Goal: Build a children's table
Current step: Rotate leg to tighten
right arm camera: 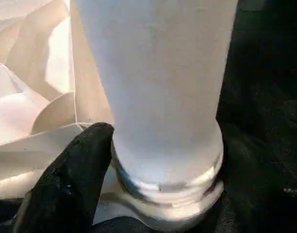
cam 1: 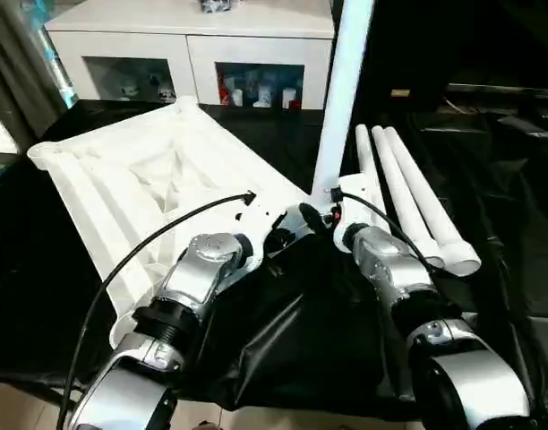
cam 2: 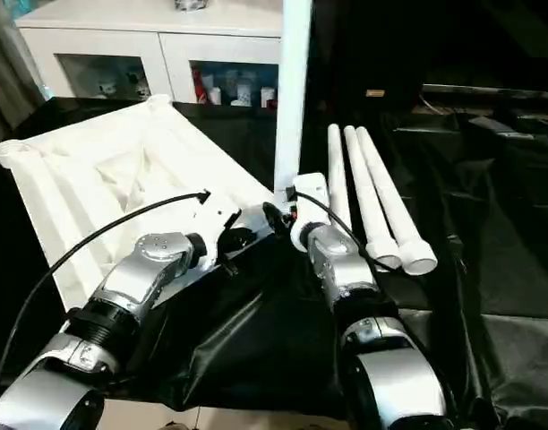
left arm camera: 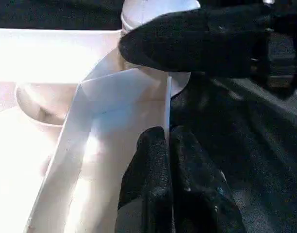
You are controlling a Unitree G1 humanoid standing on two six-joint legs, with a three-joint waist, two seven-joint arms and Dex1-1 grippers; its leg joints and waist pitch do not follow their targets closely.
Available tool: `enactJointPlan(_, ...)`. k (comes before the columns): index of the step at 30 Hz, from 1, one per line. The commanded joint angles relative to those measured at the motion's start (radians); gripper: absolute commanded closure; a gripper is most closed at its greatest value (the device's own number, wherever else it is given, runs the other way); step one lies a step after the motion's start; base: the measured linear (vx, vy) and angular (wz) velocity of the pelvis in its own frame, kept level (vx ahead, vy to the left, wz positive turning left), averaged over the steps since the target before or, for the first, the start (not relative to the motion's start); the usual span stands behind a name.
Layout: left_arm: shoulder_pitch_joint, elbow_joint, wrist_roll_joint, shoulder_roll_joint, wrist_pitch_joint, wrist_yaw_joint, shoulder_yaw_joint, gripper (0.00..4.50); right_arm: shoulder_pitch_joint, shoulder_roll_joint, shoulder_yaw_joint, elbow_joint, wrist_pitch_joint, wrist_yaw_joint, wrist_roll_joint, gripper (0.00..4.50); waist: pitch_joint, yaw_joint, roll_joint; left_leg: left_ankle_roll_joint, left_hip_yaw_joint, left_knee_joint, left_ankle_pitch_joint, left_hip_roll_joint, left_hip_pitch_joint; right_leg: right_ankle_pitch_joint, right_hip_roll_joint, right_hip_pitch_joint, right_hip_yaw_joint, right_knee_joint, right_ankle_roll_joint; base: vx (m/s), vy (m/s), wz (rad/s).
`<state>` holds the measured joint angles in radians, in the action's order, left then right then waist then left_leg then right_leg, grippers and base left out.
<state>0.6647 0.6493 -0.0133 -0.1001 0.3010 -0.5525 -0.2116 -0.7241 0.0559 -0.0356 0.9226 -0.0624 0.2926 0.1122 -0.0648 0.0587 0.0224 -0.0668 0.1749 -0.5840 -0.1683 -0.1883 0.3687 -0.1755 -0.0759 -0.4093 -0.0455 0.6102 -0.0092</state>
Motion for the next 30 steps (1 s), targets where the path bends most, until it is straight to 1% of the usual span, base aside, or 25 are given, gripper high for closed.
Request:
enactJointPlan(1, 0.03, 0.038, 0.013, 0.015, -0.033, 0.082, 0.057, 4.5, 0.027, 0.005, -0.007, -0.042, -0.003, 0.01, 0.006, 0.97, 0.07, 0.003, -0.015, 0.033, -0.006, 0.067, -0.258, -0.024, -0.005, -0.318, -0.056, 0.048, 0.034, -0.088, -0.167, 0.0, 0.0, 0.0)
enactJointPlan(2, 0.051, 0.064, 0.022, 0.026, -0.02, 0.109, 0.076, 4.06, 0.04, 0.013, -0.011, -0.069, -0.007, 0.007, 0.006, 0.92, 0.069, 0.003, -0.017, 0.036, -0.004, 0.066, -0.246, -0.022, -0.003, -0.302, -0.054, 0.048, 0.033, -0.089, -0.164, 0.0, 0.0, 0.0)
enactJointPlan(3, 0.069, 0.084, 0.037, 0.037, -0.004, 0.119, 0.094, 3.95, 0.054, 0.022, -0.014, -0.095, -0.011, 0.009, 0.007, 0.92, 0.073, 0.003, -0.018, 0.037, -0.006, 0.066, -0.233, -0.023, -0.002, -0.283, -0.056, 0.052, 0.033, -0.085, -0.168, 0.0, 0.0, 0.0)
enactJointPlan(4, 0.084, 0.1, 0.041, 0.046, -0.014, 0.132, 0.103, 3.95, 0.068, 0.029, -0.017, -0.12, -0.018, 0.005, 0.008, 0.92, 0.08, 0.004, -0.014, 0.044, -0.006, 0.061, -0.188, -0.022, 0.002, -0.214, -0.056, 0.058, 0.033, -0.076, -0.18, 0.0, 0.0, 0.0)
enactJointPlan(5, 0.1, 0.115, 0.041, 0.057, -0.041, 0.155, 0.112, 3.88, 0.087, 0.034, -0.018, -0.156, -0.027, 0.005, 0.009, 0.92, 0.084, 0.004, -0.017, 0.063, -0.003, 0.054, -0.142, -0.019, 0.005, -0.127, -0.051, 0.058, 0.034, -0.072, -0.199, 0.0, 0.0, 0.0)
enactJointPlan(6, 0.111, 0.125, 0.038, 0.064, -0.073, 0.176, 0.117, 3.74, 0.104, 0.037, -0.016, -0.184, -0.033, 0.005, 0.01, 0.92, 0.089, 0.007, -0.018, 0.075, -0.004, 0.051, -0.115, -0.021, 0.005, -0.075, -0.052, 0.059, 0.033, -0.065, -0.212, 0.0, 0.0, 0.0)
enactJointPlan(7, 0.116, 0.13, 0.034, 0.067, -0.098, 0.193, 0.119, 3.59, 0.112, 0.038, -0.014, -0.199, -0.035, 0.006, 0.01, 0.92, 0.09, 0.006, -0.01, 0.102, -0.004, 0.046, -0.079, -0.018, 0.012, 0.002, -0.049, 0.06, 0.031, -0.061, -0.232, 0.0, 0.0, 0.0)
enactJointPlan(8, 0.122, 0.132, 0.026, 0.067, -0.139, 0.227, 0.125, 3.51, 0.13, 0.035, -0.007, -0.231, -0.043, 0.007, 0.009, 0.92, 0.093, 0.006, -0.007, 0.123, -0.005, 0.042, -0.068, -0.018, 0.017, 0.057, -0.052, 0.064, 0.028, -0.053, -0.252, 0.0, 0.0, 0.0)
enactJointPlan(10, 0.123, 0.127, 0.025, 0.064, -0.16, 0.243, 0.13, 3.51, 0.143, 0.032, 0.0, -0.253, -0.047, 0.011, 0.008, 0.92, 0.09, 0.006, -0.01, 0.131, -0.003, 0.042, -0.084, -0.018, 0.014, 0.044, -0.052, 0.062, 0.026, -0.058, -0.254, 0.0, 0.0, 0.0)
enactJointPlan(11, 0.124, 0.121, 0.026, 0.059, -0.169, 0.259, 0.141, 3.51, 0.153, 0.029, 0.006, -0.271, -0.054, 0.013, 0.006, 0.92, 0.088, 0.007, -0.003, 0.127, -0.004, 0.044, -0.107, -0.021, 0.01, 0.005, -0.052, 0.06, 0.025, -0.063, -0.257, 0.0, 0.0, 0.0)
enactJointPlan(12, 0.119, 0.1, 0.025, 0.045, -0.165, 0.271, 0.154, 3.51, 0.165, 0.024, 0.015, -0.293, -0.062, 0.014, 0.0, 0.92, 0.088, 0.006, -0.003, 0.121, -0.004, 0.044, -0.118, -0.022, 0.009, -0.012, -0.052, 0.059, 0.025, -0.064, -0.258, 0.0, 0.0, 0.0)
enactJointPlan(15, 0.1, 0.042, 0.003, -0.002, -0.149, 0.297, 0.174, 3.51, 0.187, 0.012, 0.04, -0.337, -0.09, 0.027, -0.004, 0.92, 0.083, 0.006, 0.0, 0.087, -0.008, 0.052, -0.167, -0.028, 0.007, -0.094, -0.052, 0.058, 0.024, -0.068, -0.245, 0.0, 0.0, 0.0)
enactJointPlan(16, 0.088, 0.016, -0.007, -0.023, -0.142, 0.305, 0.178, 3.51, 0.194, 0.008, 0.052, -0.351, -0.098, 0.034, -0.006, 0.92, 0.081, 0.005, -0.003, 0.082, -0.007, 0.054, -0.173, -0.028, 0.007, -0.106, -0.052, 0.057, 0.024, -0.07, -0.242, 0.0, 0.0, 0.0)
enactJointPlan(17, 0.071, -0.022, -0.022, -0.056, -0.127, 0.311, 0.182, 3.51, 0.199, 0.002, 0.064, -0.361, -0.108, 0.041, -0.009, 0.92, 0.081, 0.005, 0.001, 0.069, -0.01, 0.056, -0.18, -0.031, 0.007, -0.117, -0.054, 0.058, 0.024, -0.066, -0.239, 0.0, 0.0, 0.0)
enactJointPlan(18, 0.044, -0.076, -0.035, -0.097, -0.098, 0.321, 0.193, 3.51, 0.204, -0.006, 0.079, -0.37, -0.121, 0.047, -0.014, 0.92, 0.08, 0.002, 0.001, 0.065, -0.009, 0.057, -0.187, -0.03, 0.007, -0.125, -0.052, 0.055, 0.025, -0.068, -0.235, 0.0, 0.0, 0.0)
enactJointPlan(19, 0.044, -0.076, -0.035, -0.097, -0.098, 0.321, 0.193, 3.51, 0.204, -0.006, 0.079, -0.37, -0.121, 0.047, -0.014, 0.92, 0.079, 0.001, 0.003, 0.053, -0.01, 0.059, -0.201, -0.032, 0.004, -0.139, -0.052, 0.053, 0.025, -0.067, -0.231, 0.0, 0.0, 0.0)
enactJointPlan(20, 0.007, -0.148, -0.05, -0.14, -0.054, 0.332, 0.208, 3.51, 0.205, -0.013, 0.089, -0.373, -0.137, 0.041, -0.023, 0.92, 0.078, 0.002, 0.006, 0.04, -0.008, 0.059, -0.216, -0.032, -0.002, -0.157, -0.051, 0.048, 0.026, -0.07, -0.226, 0.0, 0.0, 0.0)
enactJointPlan(21, -0.033, -0.228, -0.071, -0.181, -0.003, 0.339, 0.223, 3.51, 0.201, -0.018, 0.092, -0.364, -0.16, 0.018, -0.035, 0.92, 0.079, 0.002, 0.0, 0.034, -0.009, 0.061, -0.215, -0.036, -0.002, -0.153, -0.054, 0.05, 0.027, -0.066, -0.229, 0.0, 0.0, 0.0)
enactJointPlan(22, -0.049, -0.256, -0.08, -0.196, 0.014, 0.342, 0.23, 3.51, 0.197, -0.019, 0.091, -0.356, -0.168, 0.004, -0.041, 0.92, 0.077, 0.001, 0.004, 0.022, -0.007, 0.062, -0.216, -0.034, -0.002, -0.163, -0.05, 0.044, 0.026, -0.067, -0.224, 0.0, 0.0, 0.0)
enactJointPlan(23, -0.085, -0.322, -0.103, -0.23, 0.056, 0.353, 0.245, 3.51, 0.188, -0.021, 0.086, -0.339, -0.189, -0.027, -0.052, 0.92, 0.079, 0.001, 0.005, 0.015, -0.01, 0.061, -0.206, -0.038, -0.004, -0.15, -0.054, 0.046, 0.028, -0.061, -0.227, 0.0, 0.0, 0.0)
enactJointPlan(24, -0.112, -0.365, -0.121, -0.253, 0.088, 0.361, 0.259, 3.51, 0.18, -0.022, 0.082, -0.323, -0.199, -0.045, -0.056, 0.92, 0.078, 0.002, 0.008, 0.013, -0.011, 0.064, -0.203, -0.037, -0.001, -0.151, -0.053, 0.046, 0.027, -0.061, -0.226, 0.0, 0.0, 0.0)
enactJointPlan(26, -0.168, -0.449, -0.153, -0.298, 0.165, 0.38, 0.287, 3.51, 0.171, -0.022, 0.079, -0.302, -0.213, -0.065, -0.061, 0.92, 0.074, 0.002, 0.007, -0.003, -0.009, 0.065, -0.227, -0.035, -0.004, -0.183, -0.052, 0.041, 0.029, -0.064, -0.213, 0.0, 0.0, 0.0)
enactJointPlan(27, -0.19, -0.476, -0.168, -0.314, 0.197, 0.383, 0.296, 3.51, 0.168, -0.023, 0.079, -0.297, -0.215, -0.064, -0.059, 0.92, 0.073, 0.002, 0.007, -0.004, -0.008, 0.065, -0.234, -0.034, -0.005, -0.191, -0.05, 0.039, 0.029, -0.066, -0.207, 0.0, 0.0, 0.0)
enactJointPlan(29, -0.24, -0.524, -0.193, -0.341, 0.254, 0.388, 0.326, 3.48, 0.161, -0.028, 0.083, -0.285, -0.22, -0.044, -0.052, 1.21, 0.073, 0.003, 0.01, -0.01, -0.008, 0.066, -0.253, -0.033, -0.007, -0.21, -0.051, 0.036, 0.029, -0.068, -0.197, 0.0, 0.0, 0.0)
enactJointPlan(30, -0.24, -0.524, -0.193, -0.341, 0.254, 0.388, 0.326, 3.48, 0.161, -0.028, 0.083, -0.285, -0.22, -0.044, -0.052, 1.29, 0.071, 0.002, 0.01, -0.01, -0.009, 0.067, -0.257, -0.032, -0.006, -0.214, -0.05, 0.036, 0.029, -0.07, -0.194, 0.0, 0.0, 0.0)
